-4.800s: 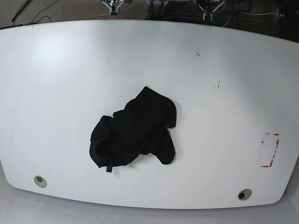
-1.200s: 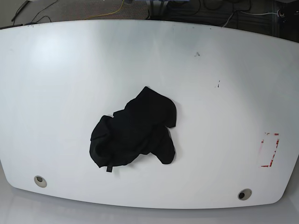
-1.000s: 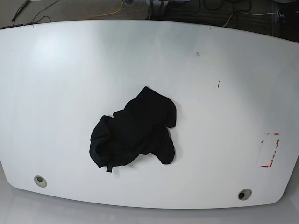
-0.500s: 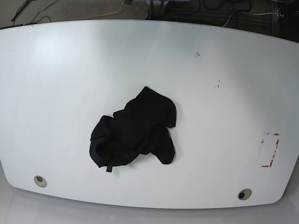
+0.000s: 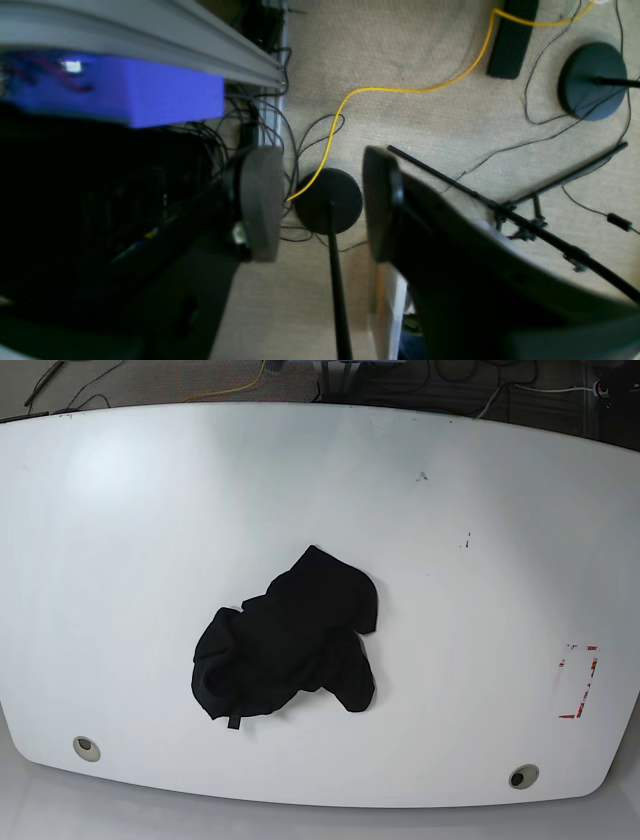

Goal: Layout the t-shirt on the table in an organized manner, then fold the t-shirt properly

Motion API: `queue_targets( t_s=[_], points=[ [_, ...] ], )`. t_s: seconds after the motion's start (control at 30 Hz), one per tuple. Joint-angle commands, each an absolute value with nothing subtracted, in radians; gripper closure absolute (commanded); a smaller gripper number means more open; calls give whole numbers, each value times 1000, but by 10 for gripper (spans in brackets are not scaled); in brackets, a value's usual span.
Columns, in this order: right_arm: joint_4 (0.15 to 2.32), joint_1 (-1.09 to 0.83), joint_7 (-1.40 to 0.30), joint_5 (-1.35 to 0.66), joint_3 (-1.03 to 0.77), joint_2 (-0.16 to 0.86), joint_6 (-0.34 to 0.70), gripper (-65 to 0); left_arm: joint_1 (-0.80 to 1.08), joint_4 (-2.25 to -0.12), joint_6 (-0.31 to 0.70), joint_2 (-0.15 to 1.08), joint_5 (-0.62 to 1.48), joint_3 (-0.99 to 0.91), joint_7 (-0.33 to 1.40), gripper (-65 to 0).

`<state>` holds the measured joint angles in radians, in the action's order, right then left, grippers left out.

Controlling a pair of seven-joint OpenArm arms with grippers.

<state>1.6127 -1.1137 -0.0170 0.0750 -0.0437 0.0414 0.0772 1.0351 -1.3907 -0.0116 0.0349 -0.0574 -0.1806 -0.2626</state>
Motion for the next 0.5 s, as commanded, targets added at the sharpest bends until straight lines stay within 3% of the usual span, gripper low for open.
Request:
queue_targets(
  t_s=[0.0,0.47],
  points=[
    [1667,-1159,-2,73,-45,44,44,-257,1081,-1435,-15,47,-53,-183,-283,-391],
    [1923,-1293,-2,73,-45,45,28,-257,1141,-1647,-15,44,-53,-213,-283,-391]
  ],
)
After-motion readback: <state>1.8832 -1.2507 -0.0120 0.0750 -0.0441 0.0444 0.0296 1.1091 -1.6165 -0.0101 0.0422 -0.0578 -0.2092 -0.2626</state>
